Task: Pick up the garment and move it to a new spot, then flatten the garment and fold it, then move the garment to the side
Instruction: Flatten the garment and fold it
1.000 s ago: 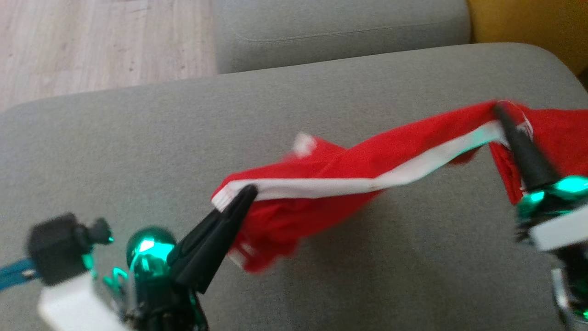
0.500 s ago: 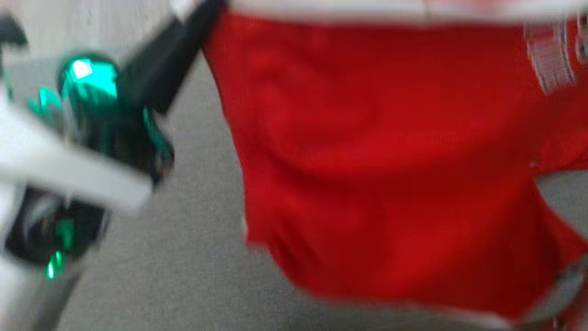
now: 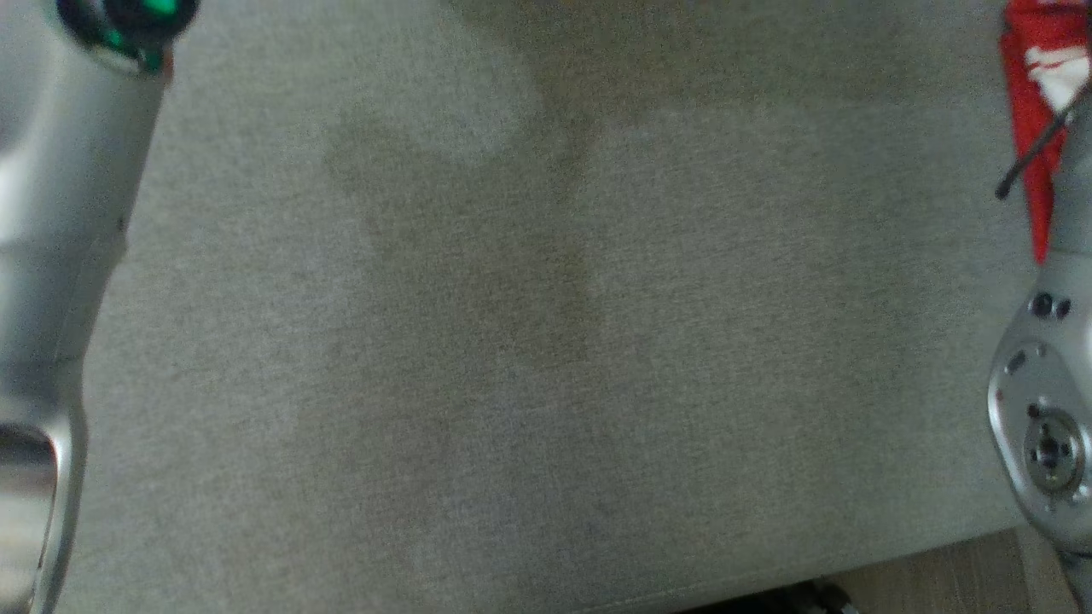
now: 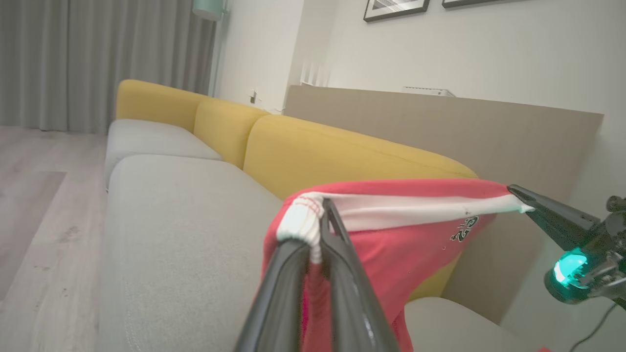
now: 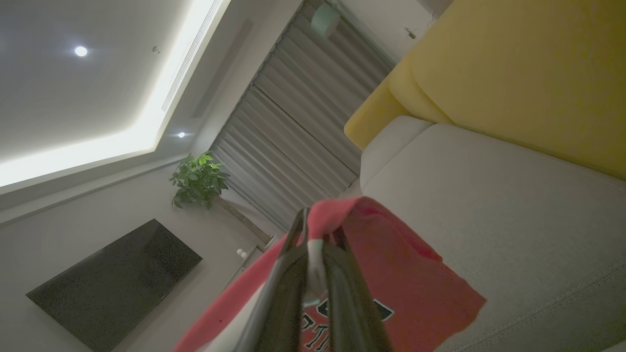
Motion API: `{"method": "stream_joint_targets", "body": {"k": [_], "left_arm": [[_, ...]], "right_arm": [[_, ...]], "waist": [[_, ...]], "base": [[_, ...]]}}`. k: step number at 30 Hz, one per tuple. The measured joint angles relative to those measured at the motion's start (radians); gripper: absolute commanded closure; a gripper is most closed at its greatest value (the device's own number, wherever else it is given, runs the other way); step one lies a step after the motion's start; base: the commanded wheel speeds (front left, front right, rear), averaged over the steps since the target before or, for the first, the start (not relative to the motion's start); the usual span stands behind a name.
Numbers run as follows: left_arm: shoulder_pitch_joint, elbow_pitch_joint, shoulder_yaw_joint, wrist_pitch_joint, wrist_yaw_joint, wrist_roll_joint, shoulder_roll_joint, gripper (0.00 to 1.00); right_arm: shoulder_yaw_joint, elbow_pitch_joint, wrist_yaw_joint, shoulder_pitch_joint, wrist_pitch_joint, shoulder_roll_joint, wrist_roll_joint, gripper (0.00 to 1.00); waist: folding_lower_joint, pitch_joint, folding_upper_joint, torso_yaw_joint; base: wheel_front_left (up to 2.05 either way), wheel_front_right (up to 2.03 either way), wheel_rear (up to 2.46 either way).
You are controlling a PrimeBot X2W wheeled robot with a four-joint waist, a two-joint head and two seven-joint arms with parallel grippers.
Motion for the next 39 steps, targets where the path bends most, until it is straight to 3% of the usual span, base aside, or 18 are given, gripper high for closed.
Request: {"method": "stream_joint_targets", "body": {"k": [4, 9, 13, 20, 22, 28, 34, 39], "left_arm": [[-0.024, 0.131, -0.012, -0.112, -0.03, 0.038, -0.02, 1.0], [0.091, 0.182, -0.083, -0.19, -0.052, 0.041, -0.012, 1.0], [0.246, 0.114, -0.141, -0.242, -0.053, 0.014, 0.018, 1.0], [0.601, -0.13, -0.206, -0.276, -0.05, -0.064, 0.105, 1.0], [0.806, -0.263, -0.239, -0.282, 0.008, -0.077, 0.154, 1.0], [1.106, -0.469, -0.3, -0.287, 0.127, -0.092, 0.209, 1.0], [1.252, -0.563, -0.344, -0.291, 0.162, -0.139, 0.218, 1.0], [1.312, -0.607, -0.354, -0.291, 0.164, -0.192, 0.222, 1.0]], "right_arm": [[0.065, 0.092, 0.0, -0.013, -0.061, 0.0, 0.004, 1.0], [0.105, 0.103, 0.0, 0.139, -0.093, 0.0, -0.001, 1.0], [0.12, 0.012, 0.0, 0.346, -0.086, -0.003, -0.011, 1.0], [0.119, -0.258, 0.0, 0.762, -0.016, -0.013, -0.015, 1.0], [0.083, -0.397, 0.0, 1.003, 0.035, -0.018, -0.036, 1.0], [0.0, -0.667, 0.0, 1.38, 0.146, 0.003, -0.105, 1.0], [-0.056, -0.825, 0.0, 1.617, 0.232, 0.018, -0.104, 1.0], [-0.095, -0.866, 0.0, 1.676, 0.263, 0.023, -0.077, 1.0]], "waist": [[0.0, 0.049, 0.0, 0.004], [-0.0007, 0.032, 0.0, 0.014], [-0.0005, -0.005, 0.0, 0.025], [-0.0008, -0.103, 0.0001, 0.039], [-0.001, -0.164, 0.0001, 0.047], [-0.0009, -0.256, 0.0001, 0.07], [-0.0007, -0.3, 0.0001, 0.106], [-0.0007, -0.327, 0.0001, 0.132]], "base": [[0.0, 0.0, 0.0], [0.0, 0.0, 0.0], [0.0, 0.0, 0.0], [0.0, 0.0, 0.0], [0.0, 0.0, 0.0], [0.0, 0.0, 0.0], [0.0, 0.0, 0.0], [0.0, 0.0, 0.0]]}}
